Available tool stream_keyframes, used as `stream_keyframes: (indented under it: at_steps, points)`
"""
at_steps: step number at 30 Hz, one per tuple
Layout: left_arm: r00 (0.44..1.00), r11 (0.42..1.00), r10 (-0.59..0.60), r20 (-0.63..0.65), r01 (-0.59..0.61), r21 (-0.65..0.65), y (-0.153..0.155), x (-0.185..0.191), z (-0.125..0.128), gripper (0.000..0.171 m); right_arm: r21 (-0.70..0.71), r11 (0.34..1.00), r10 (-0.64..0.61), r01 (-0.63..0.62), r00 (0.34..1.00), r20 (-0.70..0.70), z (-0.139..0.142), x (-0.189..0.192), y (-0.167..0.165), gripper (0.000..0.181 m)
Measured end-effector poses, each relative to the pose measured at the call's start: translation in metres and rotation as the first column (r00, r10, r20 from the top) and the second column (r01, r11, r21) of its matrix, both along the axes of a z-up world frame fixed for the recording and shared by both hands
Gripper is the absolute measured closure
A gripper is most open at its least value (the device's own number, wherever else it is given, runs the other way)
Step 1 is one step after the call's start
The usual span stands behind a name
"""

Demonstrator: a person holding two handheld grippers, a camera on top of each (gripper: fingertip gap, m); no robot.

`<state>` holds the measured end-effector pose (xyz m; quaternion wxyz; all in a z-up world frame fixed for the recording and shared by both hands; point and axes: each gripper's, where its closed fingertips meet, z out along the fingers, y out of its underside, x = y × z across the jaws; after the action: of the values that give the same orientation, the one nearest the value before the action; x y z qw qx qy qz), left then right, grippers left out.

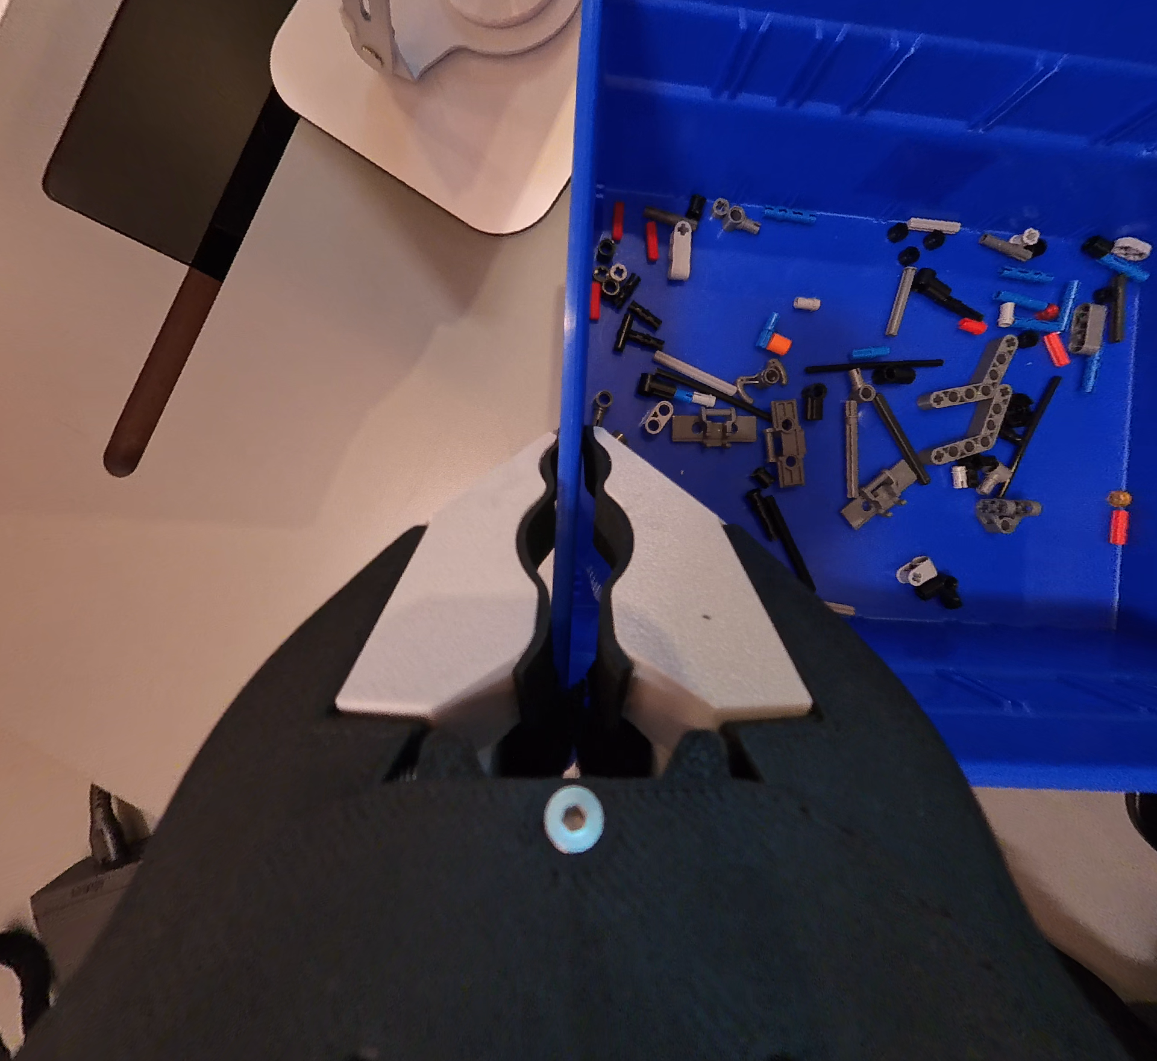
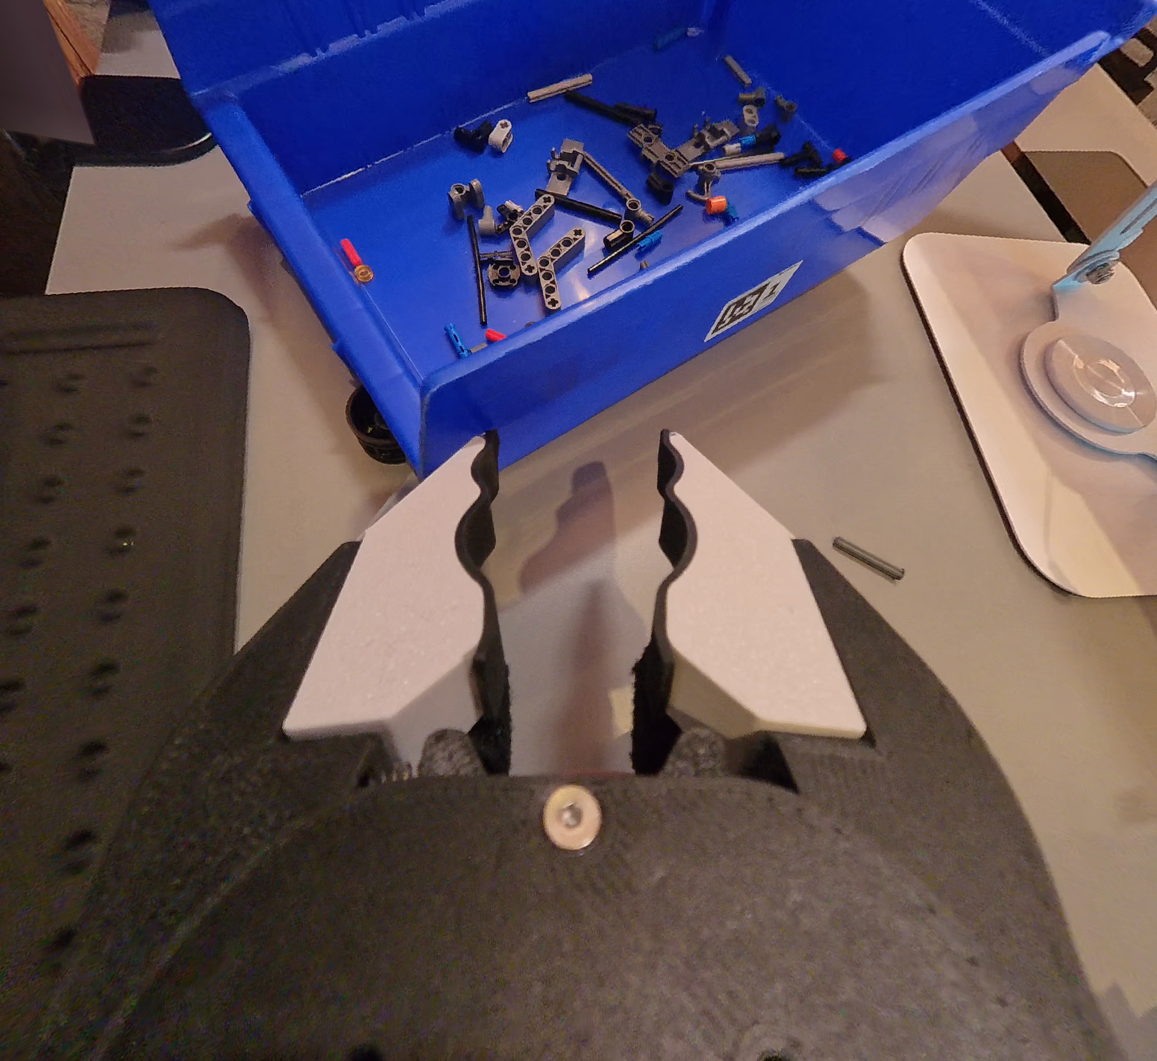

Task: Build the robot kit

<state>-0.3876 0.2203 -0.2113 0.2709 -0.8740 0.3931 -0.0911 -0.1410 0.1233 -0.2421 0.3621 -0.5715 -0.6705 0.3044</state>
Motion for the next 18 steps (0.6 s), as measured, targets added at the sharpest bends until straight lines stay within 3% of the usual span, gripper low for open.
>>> stream_keyframes:
  at_steps: [18]
  points:
    - [0.999,0.996,0.014,0.035,-0.011,-0.094,0.005,-0.007,-0.03,0.168,0.031,0.999,-0.015,0.015,1.0,-0.011,0.006,0.005,0.003,0.132]
